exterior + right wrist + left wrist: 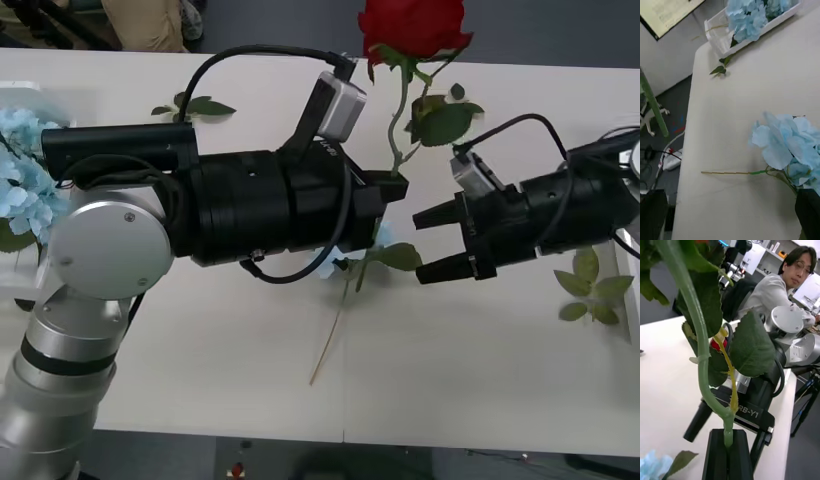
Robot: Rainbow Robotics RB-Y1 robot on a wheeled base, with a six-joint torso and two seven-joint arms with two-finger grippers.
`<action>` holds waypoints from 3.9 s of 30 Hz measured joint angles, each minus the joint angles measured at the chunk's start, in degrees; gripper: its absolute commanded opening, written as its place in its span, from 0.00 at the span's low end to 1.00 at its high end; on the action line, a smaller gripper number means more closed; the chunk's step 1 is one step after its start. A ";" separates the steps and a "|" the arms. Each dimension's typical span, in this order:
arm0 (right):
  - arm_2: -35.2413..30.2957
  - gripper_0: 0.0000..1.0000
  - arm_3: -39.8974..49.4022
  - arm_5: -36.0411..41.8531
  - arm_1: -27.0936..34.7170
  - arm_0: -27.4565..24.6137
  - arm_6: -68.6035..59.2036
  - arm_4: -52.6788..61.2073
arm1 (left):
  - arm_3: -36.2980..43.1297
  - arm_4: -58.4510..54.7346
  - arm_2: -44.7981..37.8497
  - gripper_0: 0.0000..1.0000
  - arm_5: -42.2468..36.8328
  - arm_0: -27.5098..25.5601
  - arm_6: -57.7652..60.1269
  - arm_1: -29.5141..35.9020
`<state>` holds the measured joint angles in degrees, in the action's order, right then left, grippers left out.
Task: Put the red flowers into the right box and the blue flowers into the left box
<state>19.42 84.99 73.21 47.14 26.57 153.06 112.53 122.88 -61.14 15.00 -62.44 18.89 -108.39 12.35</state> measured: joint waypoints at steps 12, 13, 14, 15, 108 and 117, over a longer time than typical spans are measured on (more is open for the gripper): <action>-4.61 1.00 -15.37 12.00 0.10 -2.88 0.00 11.23 | -5.21 -2.50 7.33 0.00 13.55 0.00 -13.67 -1.60; -4.60 1.00 -16.45 12.66 0.10 -2.88 0.00 11.87 | -5.87 -3.00 7.51 0.00 13.87 0.00 -15.68 -1.60; -4.60 1.00 -17.41 13.17 0.10 -2.88 0.00 12.40 | -6.38 -3.20 7.56 0.00 14.05 0.00 -17.62 -1.60; -4.60 1.00 -18.15 13.80 0.09 -2.88 0.00 12.91 | -6.75 -3.24 7.55 0.00 14.08 0.00 -18.91 -1.60; -11.58 0.00 -17.48 12.42 -22.17 -0.46 0.04 11.48 | -7.72 -4.01 7.52 1.00 18.99 0.00 -24.56 -1.45; -11.58 0.00 -17.48 11.24 -22.17 -0.33 0.04 11.47 | -7.72 -6.02 7.52 1.00 18.99 0.00 -24.56 0.00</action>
<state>7.84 67.51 84.45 24.97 26.24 153.10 124.00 115.16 -67.15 22.52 -43.44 18.89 -132.95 12.35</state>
